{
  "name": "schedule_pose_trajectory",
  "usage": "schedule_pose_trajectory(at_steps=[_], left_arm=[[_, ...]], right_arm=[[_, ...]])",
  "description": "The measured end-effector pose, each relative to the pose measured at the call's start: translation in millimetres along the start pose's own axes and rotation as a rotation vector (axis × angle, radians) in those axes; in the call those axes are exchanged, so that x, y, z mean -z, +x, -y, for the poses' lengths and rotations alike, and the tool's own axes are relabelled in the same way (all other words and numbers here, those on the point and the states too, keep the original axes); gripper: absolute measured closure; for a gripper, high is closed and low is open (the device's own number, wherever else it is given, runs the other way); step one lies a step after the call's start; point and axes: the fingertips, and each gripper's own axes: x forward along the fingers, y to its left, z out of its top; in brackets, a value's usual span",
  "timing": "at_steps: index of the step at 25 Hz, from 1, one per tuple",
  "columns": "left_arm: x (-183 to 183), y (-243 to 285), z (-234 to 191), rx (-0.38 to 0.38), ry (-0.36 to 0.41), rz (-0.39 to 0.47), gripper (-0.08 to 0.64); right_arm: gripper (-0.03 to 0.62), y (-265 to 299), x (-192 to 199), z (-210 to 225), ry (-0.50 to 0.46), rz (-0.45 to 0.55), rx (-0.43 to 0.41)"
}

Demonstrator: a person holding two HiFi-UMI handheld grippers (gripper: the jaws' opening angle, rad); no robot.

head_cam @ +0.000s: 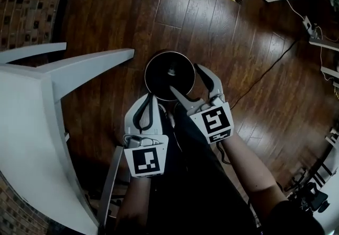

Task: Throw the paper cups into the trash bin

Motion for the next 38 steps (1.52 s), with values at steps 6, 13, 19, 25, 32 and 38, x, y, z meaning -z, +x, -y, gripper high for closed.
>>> schedule_pose_trajectory(at_steps=[6,13,19,25,32,38], left_arm=[[-78,-38,22,0.035,0.025,0.087,0.555],[-180,-95,35,0.035,0.000,0.237,0.555],[-233,-133,35,0.009,0.018,0.314,0.555],[-276,-167,34,-0.013,0.029,0.392,0.555],[-311,-201,31,-0.036,0.058,0.445,0.555],[-334,-228,23,-0.058,0.085,0.474,0.555]], right_arm=[[0.300,-57,-104,-5,0.035,0.153,0.026],[0.318,-120,-208,-41,0.043,0.287,-0.036],[0.318,-165,-266,-55,0.028,0.382,-0.037],[0.327,-197,-312,-64,0.004,0.480,-0.046],[0.364,-226,-353,-90,-0.007,0.537,-0.097],[0.435,-245,-377,-104,-0.038,0.573,-0.091]])
